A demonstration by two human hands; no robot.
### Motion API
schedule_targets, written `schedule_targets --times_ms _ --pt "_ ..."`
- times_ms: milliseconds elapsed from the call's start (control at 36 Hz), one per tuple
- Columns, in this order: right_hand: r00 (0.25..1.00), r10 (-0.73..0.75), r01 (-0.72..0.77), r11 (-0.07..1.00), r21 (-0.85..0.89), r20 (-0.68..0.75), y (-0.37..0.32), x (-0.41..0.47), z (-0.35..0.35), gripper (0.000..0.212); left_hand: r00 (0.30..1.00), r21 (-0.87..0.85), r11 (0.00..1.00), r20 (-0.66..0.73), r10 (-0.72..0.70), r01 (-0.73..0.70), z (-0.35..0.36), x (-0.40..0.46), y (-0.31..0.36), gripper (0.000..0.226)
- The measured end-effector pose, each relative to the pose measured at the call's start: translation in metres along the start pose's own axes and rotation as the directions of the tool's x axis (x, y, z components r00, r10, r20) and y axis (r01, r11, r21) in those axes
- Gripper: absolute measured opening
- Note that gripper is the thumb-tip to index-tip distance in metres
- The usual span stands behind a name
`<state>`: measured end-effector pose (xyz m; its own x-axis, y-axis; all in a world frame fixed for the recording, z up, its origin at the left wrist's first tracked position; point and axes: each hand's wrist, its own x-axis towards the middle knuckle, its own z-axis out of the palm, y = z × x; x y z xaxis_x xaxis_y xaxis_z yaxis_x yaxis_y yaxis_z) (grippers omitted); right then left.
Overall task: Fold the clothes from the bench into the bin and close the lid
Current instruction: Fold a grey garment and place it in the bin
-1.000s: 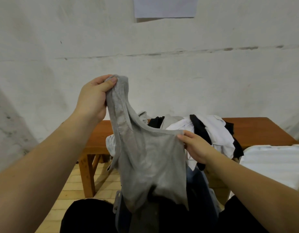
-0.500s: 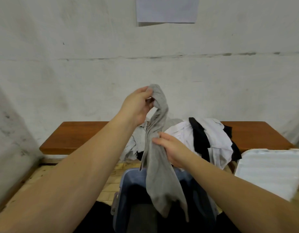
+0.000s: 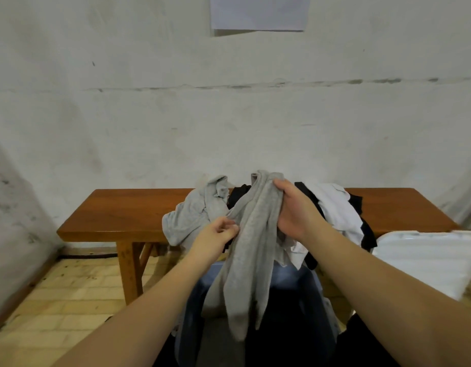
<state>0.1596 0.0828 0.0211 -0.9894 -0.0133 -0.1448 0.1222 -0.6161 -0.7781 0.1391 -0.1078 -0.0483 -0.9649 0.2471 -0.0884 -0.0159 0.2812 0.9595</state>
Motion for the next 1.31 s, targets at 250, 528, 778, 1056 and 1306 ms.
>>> schedule_targets --times_ms 250,528,778,1056,1306 --pt "0.992 0.028 -0.03 0.999 0.021 0.123 -0.008 -0.01 -0.004 0.041 0.999 -0.335 0.942 0.037 0.019 -0.005 0.013 0.007 0.008 0.046" --pt "0.996 -0.092 0.091 0.965 -0.247 0.008 -0.027 -0.006 -0.038 0.027 0.999 -0.35 0.937 0.032 -0.015 0.025 -0.009 0.004 0.019 0.014" --pt "0.978 -0.088 -0.085 0.662 -0.745 -0.189 -0.052 -0.01 -0.096 0.023 0.992 -0.394 0.919 -0.115 -0.043 -0.006 -0.073 0.006 0.027 0.028" --pt "0.904 -0.275 -0.136 0.543 -0.828 -0.329 -0.061 -0.013 -0.125 0.028 0.968 -0.513 0.857 -0.238 -0.086 -0.05 -0.12 -0.002 0.027 0.037" --pt "0.88 -0.319 -0.188 0.447 -0.874 -0.353 -0.072 -0.017 -0.121 0.03 0.935 -0.405 0.914 -0.335 -0.115 -0.033 -0.14 -0.01 0.026 0.021"
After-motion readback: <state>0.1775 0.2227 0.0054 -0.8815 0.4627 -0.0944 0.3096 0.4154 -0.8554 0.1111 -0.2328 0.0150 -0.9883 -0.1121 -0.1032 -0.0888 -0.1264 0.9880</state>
